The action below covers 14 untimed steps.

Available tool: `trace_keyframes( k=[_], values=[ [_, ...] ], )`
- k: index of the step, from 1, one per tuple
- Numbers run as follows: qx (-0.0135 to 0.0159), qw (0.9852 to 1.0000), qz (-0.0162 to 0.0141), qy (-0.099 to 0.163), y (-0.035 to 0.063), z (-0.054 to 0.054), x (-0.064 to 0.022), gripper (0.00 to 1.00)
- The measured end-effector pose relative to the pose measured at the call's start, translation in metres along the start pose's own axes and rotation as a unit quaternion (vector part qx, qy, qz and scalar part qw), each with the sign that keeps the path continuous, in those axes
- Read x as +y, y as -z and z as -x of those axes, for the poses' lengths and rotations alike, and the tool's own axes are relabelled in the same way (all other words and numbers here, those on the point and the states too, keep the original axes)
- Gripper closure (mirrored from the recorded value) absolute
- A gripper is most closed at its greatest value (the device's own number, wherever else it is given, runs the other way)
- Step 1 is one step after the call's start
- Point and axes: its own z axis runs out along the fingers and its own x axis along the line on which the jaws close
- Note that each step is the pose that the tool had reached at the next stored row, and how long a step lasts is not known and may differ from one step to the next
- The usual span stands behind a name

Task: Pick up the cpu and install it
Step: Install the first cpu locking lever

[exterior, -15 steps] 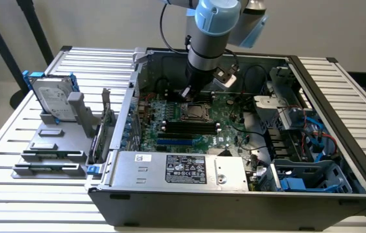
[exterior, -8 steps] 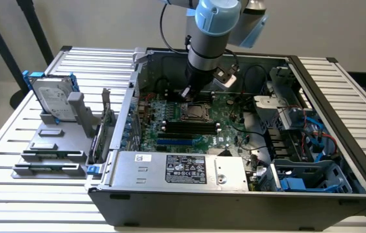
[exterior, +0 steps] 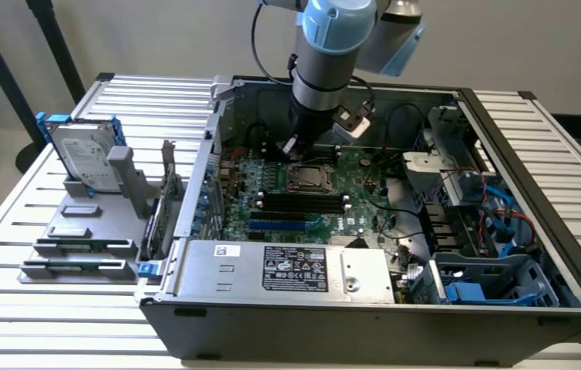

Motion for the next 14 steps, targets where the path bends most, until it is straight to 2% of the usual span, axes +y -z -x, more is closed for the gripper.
trace_keyframes(
  k=[14],
  values=[
    [-0.0003,1.0000,-0.0005,0.000,-0.0023,-0.0012,0.0027,0.89]
  ],
)
